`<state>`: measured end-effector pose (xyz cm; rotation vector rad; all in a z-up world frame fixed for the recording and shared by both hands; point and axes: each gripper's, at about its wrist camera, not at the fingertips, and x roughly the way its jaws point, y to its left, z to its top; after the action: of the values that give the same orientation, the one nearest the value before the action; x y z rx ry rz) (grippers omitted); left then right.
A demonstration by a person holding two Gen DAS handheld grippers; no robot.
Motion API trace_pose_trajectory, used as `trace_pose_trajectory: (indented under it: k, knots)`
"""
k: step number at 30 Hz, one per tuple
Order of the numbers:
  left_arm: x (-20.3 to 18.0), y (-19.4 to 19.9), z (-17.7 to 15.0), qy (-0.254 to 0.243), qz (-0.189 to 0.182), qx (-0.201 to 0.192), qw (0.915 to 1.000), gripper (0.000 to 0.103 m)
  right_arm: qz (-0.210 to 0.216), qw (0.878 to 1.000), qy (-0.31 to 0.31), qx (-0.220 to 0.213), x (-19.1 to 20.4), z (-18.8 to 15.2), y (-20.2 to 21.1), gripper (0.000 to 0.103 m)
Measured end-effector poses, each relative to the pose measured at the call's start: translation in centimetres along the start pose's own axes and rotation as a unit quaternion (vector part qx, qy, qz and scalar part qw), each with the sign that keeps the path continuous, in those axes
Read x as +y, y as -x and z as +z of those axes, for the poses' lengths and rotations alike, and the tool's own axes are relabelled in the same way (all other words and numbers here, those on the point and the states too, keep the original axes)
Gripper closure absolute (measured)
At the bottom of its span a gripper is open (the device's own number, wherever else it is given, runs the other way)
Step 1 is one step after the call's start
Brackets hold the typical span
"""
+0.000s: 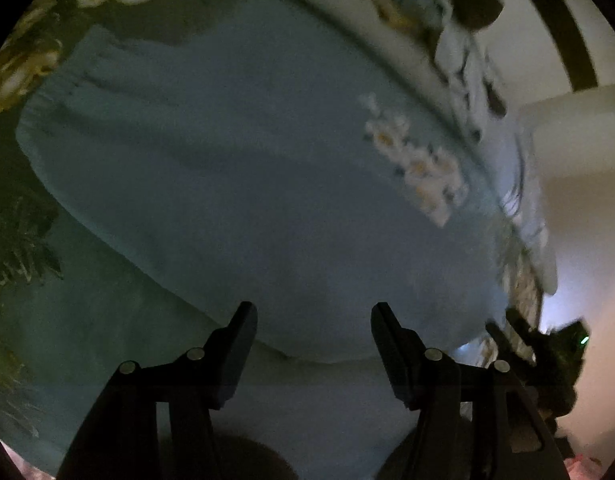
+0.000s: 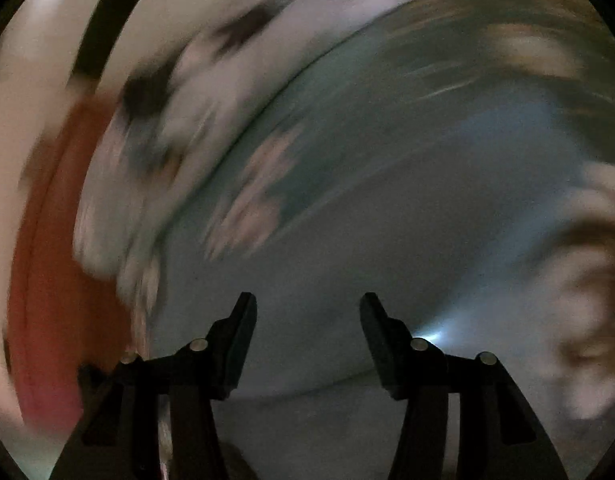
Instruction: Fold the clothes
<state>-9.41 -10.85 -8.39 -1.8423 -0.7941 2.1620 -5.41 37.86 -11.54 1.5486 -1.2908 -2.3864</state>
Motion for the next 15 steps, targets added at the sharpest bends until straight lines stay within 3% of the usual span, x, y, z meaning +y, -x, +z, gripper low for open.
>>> trace_pose_trajectory:
  k: [3,7,15]
  knots:
    - [-0.2,0.5,-0.4,0.006,-0.007,-0.021,0.9997,0.040,-0.022,0.990,-0.127,-0.065,-7.6,2.3,3.4,0.048]
    - [-1.0,-0.4,-0.2,0.005,0.003,-0.010,0.9999,0.040,-0.010,0.975,-0.198,-0.101,-13.1,3.3,4.9,0.048]
    - [-1.9,-0.4,-0.3,0.006,0.035,0.000,0.9994,0.040,0.076,0.965,-0.217,-0.123,-14.0,4.5,2.5,0.048]
